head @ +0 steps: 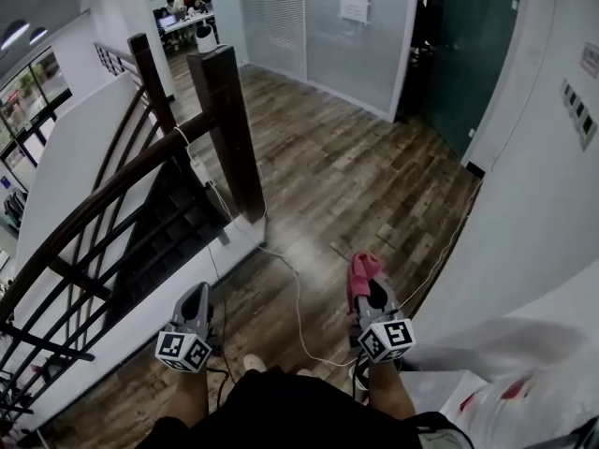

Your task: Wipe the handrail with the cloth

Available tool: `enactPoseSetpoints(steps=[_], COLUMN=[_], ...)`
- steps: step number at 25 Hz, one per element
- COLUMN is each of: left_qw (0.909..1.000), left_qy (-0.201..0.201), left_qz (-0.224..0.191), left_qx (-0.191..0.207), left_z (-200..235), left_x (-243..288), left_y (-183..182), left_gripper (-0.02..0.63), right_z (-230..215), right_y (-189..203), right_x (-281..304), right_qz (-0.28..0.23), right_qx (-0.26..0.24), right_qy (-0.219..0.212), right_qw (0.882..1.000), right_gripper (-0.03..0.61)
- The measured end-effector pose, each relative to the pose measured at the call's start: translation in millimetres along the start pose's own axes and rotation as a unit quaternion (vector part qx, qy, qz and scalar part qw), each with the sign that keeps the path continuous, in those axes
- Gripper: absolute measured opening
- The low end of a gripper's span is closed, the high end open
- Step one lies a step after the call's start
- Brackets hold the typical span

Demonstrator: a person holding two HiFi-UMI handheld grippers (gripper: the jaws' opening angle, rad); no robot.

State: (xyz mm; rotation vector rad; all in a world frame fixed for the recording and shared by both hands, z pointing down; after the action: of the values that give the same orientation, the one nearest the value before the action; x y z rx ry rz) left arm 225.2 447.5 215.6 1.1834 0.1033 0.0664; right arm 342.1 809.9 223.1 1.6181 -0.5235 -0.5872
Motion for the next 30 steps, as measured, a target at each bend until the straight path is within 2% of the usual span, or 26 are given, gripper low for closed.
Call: enactPoseSetpoints(steps=[5,9,19,25,30], left_qw=[0.9989,0.9975,0.9979,0.9966,0.9952], left_qy=[-0.043,-0.064,-0.049,-0.054,-0.074], left_qz=[-0.018,-0.028,-0.035,-0.057,-0.061], left_qx=[-0.002,-0.010,-0.021,-0.028,-0.020], left_z=[16.4,31.4,79.5,127.1,167.3], left_x=[-24.6,-30.8,0.8,17.2,6.3], left_y=[-5.0,-0.7,-12.8,-42.4,-59.2], left_gripper=[0.000,0.000,0.000,0.000,0.000], right_z=[18.5,25.1,40.8,68.4,99.7], right_y=[2.2,2.1,-11.9,-23.7,-25.2], right_x=[20.8,32.4,69.4,119.9,170.3], right_qz=[0.009,0.019,0.021,0.019,0.017], right_qx=[-0.005,-0.016,-0.041,-0.057,-0.063], right_qy=[-0.042,-0.054,-0.034,-0.043,-0.068], right_qw=[0.999,0.998,0.998,0.997,0.996], right_gripper=[0.051,0.051,0.051,0.051,0.051])
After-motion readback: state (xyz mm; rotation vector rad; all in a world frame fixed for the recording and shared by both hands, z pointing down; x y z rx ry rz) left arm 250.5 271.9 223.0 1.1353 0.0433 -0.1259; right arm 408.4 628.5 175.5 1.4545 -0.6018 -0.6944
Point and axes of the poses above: the fingertips, and each gripper's own axes: x forward along the fingers, z to its left, y out of its underside, the point moved 5 cm from there along -x, backward along the fingers, and after that the axes turned 10 degrees about -x, right-handed, at the moved point
